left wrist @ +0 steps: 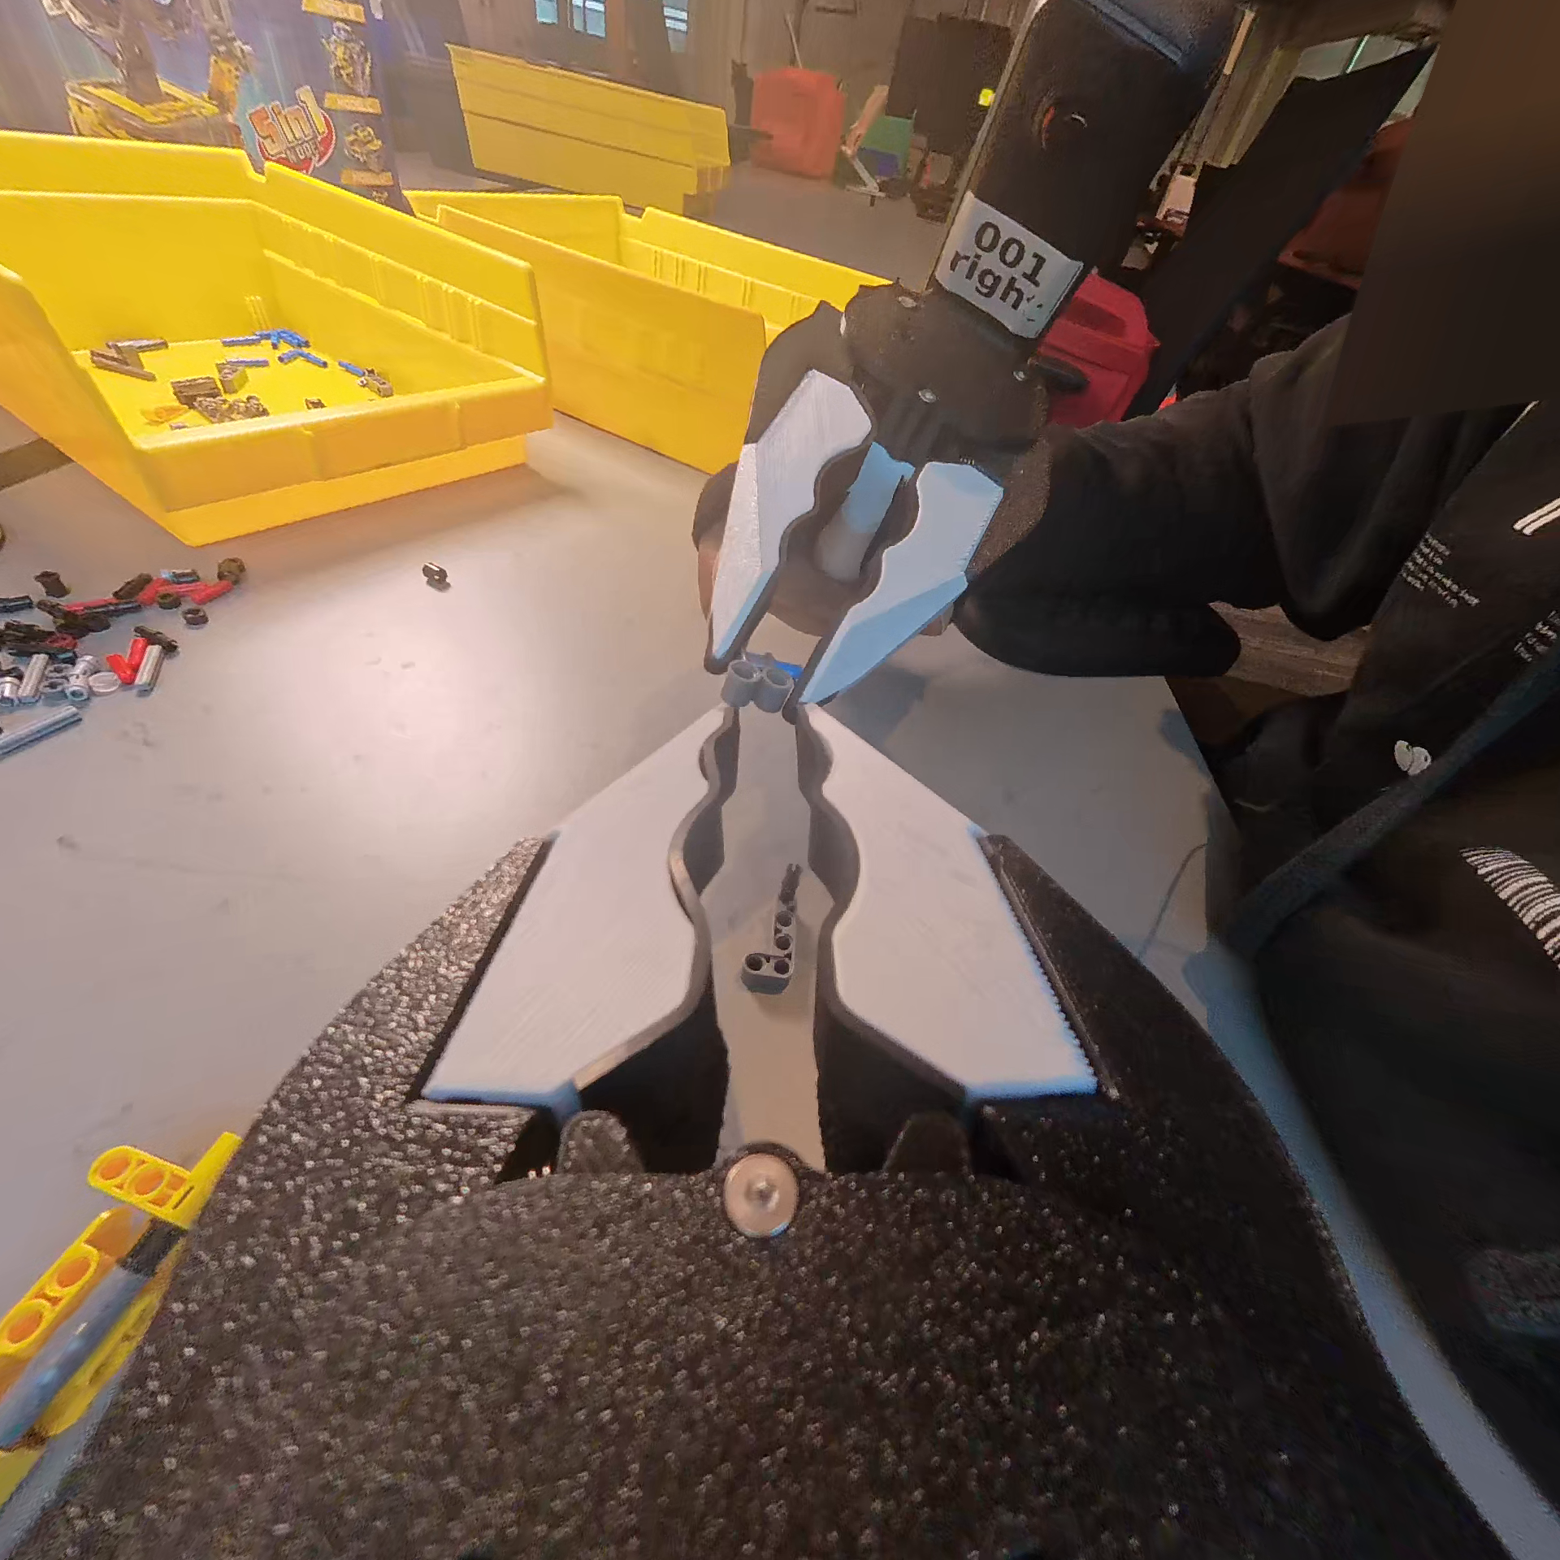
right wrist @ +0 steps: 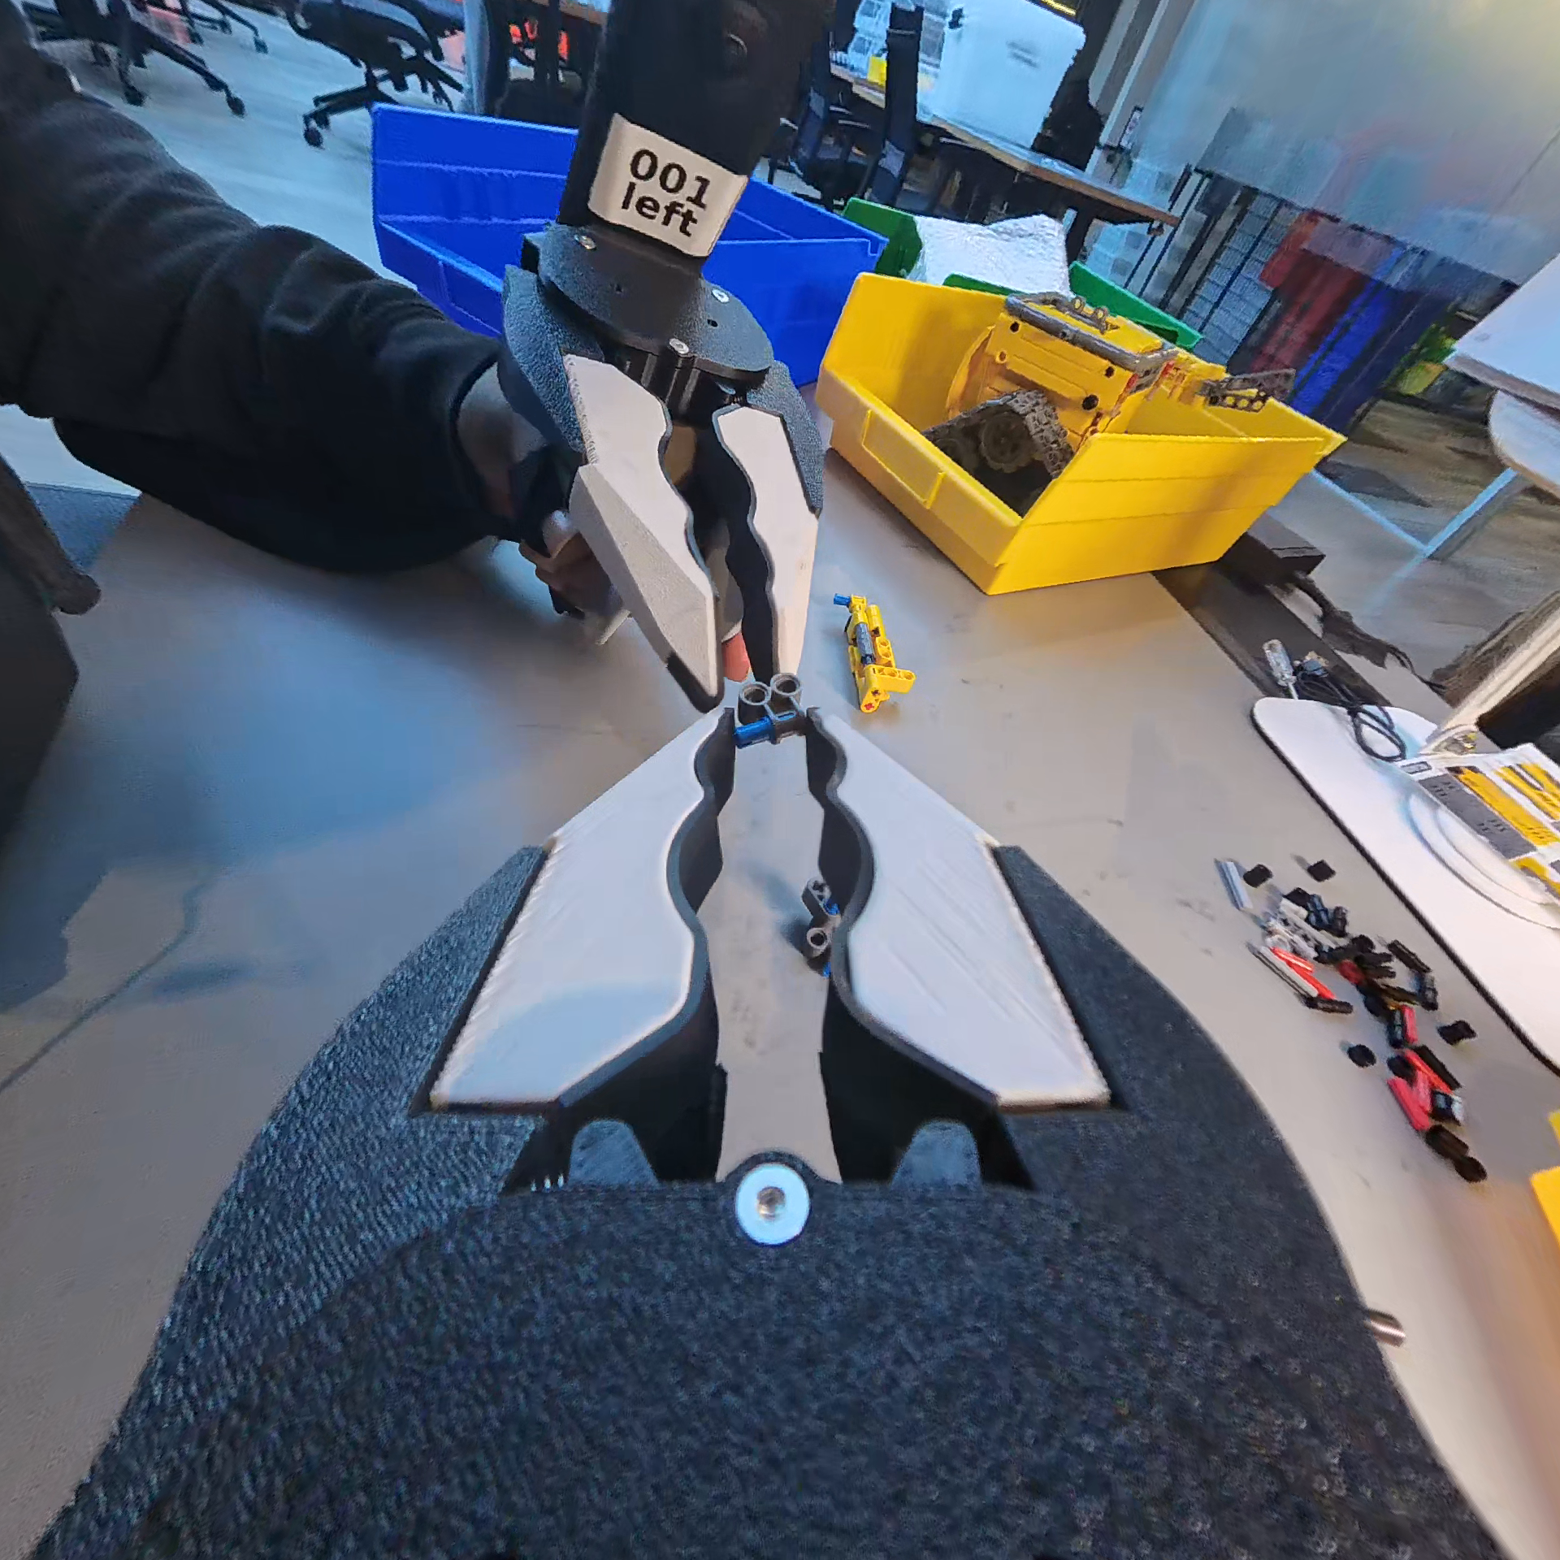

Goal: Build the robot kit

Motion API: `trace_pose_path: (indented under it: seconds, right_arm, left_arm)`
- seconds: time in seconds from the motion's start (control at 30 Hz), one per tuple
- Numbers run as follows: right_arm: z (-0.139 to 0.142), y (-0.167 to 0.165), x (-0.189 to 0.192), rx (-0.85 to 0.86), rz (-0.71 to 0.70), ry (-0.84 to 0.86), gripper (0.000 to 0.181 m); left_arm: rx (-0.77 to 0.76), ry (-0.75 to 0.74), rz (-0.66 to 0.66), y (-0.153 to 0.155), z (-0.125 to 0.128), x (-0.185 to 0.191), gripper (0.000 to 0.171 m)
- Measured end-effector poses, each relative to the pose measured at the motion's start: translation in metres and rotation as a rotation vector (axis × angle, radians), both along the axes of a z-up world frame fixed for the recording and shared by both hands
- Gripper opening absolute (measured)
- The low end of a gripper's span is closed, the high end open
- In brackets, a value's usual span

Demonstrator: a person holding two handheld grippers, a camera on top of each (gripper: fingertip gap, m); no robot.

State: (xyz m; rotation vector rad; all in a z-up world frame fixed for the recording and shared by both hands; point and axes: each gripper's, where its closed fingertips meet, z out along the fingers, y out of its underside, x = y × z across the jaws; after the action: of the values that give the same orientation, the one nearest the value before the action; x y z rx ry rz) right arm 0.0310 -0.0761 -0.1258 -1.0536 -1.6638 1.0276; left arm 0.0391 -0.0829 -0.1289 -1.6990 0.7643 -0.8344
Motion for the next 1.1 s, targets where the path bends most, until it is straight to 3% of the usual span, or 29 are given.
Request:
trace_pose_path:
  seconds: [0.4, 0.57, 0.87, 1.1]
  right_arm:
    - [0.005, -0.003, 0.002, 0.092, -0.017, 0.046, 0.016]
    - [0.004, 0.0, -0.001, 0.119, -0.058, 0.052, 0.016]
    - [0.01, -0.005, -0.001, 0.118, -0.049, 0.075, 0.016]
    - [0.007, -0.015, 0.006, 0.031, 0.058, 0.053, 0.017]
  left_arm:
    - [0.036, -0.002, 0.03, 0.002, 0.005, -0.002, 0.0]
    - [0.043, -0.034, 0.042, 0.002, 0.011, -0.003, 0.017]
    - [0.088, 0.0, 0.033, -0.001, 0.014, -0.002, 0.014]
    - [0.064, -0.019, -0.033, -0.009, 0.012, 0.003, 0.013]
